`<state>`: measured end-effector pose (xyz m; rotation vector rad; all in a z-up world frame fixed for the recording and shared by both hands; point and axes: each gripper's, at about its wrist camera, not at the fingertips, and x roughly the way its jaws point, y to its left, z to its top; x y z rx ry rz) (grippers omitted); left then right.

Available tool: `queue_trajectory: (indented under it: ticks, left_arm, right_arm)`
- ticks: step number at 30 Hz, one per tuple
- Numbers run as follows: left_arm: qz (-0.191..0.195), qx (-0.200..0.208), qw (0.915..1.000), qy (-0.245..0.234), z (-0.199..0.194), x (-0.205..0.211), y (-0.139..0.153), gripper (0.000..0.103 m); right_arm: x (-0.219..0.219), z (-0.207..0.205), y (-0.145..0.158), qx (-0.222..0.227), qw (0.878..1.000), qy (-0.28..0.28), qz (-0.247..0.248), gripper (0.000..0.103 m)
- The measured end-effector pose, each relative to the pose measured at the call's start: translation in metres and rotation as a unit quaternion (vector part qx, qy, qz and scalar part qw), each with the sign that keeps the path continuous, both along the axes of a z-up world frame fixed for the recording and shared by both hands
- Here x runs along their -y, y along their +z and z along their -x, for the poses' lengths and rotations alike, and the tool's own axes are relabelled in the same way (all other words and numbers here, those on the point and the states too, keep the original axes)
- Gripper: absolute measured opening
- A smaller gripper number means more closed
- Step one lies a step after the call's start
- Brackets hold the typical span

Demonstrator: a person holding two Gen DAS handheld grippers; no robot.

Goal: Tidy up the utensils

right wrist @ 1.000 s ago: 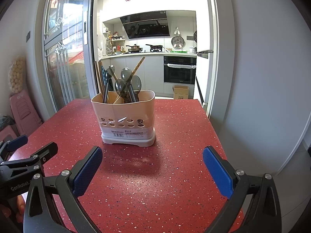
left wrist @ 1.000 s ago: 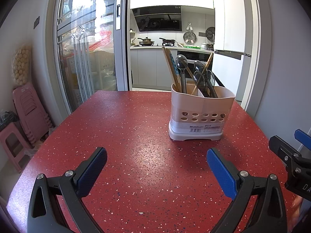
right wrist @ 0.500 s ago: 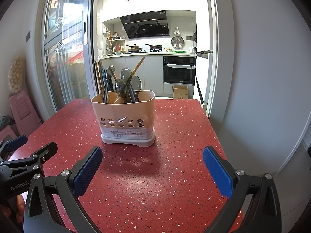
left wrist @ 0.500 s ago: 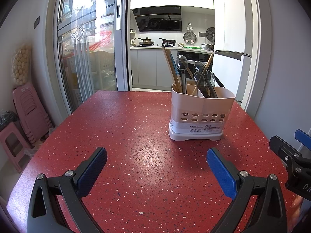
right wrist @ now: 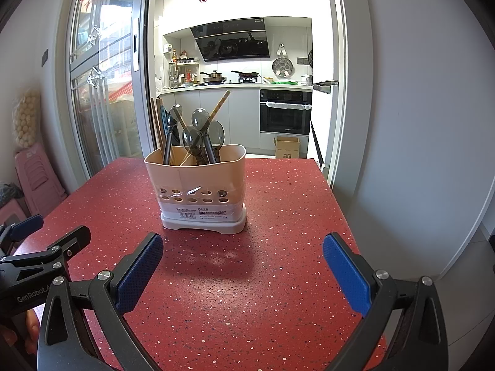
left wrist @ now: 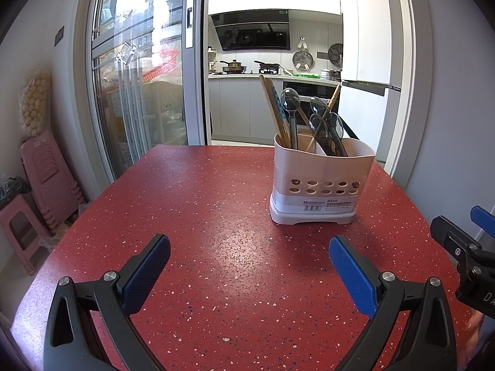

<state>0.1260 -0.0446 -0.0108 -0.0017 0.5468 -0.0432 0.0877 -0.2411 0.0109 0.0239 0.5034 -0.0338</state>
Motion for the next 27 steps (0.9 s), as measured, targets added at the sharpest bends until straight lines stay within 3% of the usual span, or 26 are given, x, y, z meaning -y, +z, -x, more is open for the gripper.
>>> queue_trajectory:
  ticks: [27]
  left_arm:
    - [0.008, 0.000, 1.0000, -0.001, 0.0009, -0.0043, 0.0000, 0.103]
  right_arm:
    - [0.0004, 0.0000, 0.0012, 0.000, 1.000, 0.000, 0.000, 0.103]
